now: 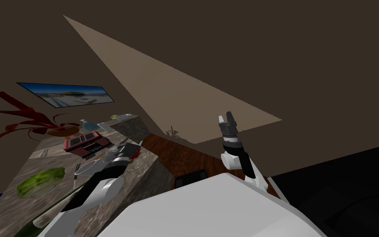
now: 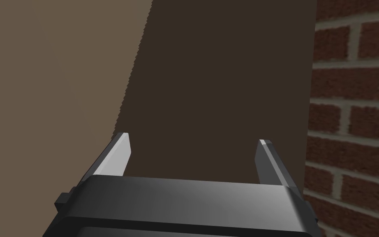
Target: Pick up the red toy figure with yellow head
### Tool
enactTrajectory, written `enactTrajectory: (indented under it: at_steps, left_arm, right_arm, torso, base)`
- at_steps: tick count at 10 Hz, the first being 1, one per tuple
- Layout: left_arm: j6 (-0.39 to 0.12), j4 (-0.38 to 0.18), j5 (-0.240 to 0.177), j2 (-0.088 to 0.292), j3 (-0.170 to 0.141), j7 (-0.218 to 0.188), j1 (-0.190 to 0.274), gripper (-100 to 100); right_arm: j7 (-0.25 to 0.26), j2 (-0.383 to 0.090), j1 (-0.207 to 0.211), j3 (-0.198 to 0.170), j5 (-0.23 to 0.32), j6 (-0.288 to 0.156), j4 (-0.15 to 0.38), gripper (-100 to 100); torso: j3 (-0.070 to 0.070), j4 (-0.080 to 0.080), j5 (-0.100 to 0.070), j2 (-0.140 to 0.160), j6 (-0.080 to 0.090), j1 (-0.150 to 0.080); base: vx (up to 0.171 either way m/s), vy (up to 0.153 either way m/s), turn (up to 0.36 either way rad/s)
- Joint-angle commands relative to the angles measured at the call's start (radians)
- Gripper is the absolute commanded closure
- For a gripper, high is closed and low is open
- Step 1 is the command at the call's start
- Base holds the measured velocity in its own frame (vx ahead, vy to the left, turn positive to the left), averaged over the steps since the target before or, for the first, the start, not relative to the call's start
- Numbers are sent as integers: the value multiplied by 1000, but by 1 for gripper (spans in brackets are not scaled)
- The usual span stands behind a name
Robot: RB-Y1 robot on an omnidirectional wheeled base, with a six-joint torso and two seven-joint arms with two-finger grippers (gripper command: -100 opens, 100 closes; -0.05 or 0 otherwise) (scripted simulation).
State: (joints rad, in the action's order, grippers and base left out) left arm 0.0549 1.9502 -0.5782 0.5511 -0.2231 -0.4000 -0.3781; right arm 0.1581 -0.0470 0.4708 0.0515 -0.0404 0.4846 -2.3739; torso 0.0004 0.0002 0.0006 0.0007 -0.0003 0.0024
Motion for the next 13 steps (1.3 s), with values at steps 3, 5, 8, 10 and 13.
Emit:
enactTrajectory:
  at_steps: [3, 5, 8, 10, 13]
  left_arm:
    - [-90, -56, -98, 76, -2, -97, 19, -100]
    - [-133, -82, -143, 113, -1, -139, 27, -100]
    - [-186, -109, -202, 150, 2, -192, 35, -100]
    - [-234, -136, -252, 188, 6, -239, 42, -100]
    - [-320, -189, -341, 263, 18, -326, 55, -100]
  right_arm:
    - [0, 0, 0, 0, 0, 0, 0, 0]
    - [0, 0, 0, 0, 0, 0, 0, 0]
    - [0, 0, 0, 0, 0, 0, 0, 0]
    - [0, 0, 0, 0, 0, 0, 0, 0]
    - [0, 0, 0, 0, 0, 0, 0, 0]
  torso:
    - [0, 0, 0, 0, 0, 0]
    - [0, 0, 0, 1, 0, 0]
    - [0, 0, 0, 1, 0, 1]
    - [0, 0, 0, 1, 0, 1]
    - [1, 0, 0, 1, 0, 1]
  base:
    - [-17, 41, -102]
    - [-26, 46, -87]
    - [-25, 42, -94]
    - [-27, 51, -110]
    - [-37, 56, -119]
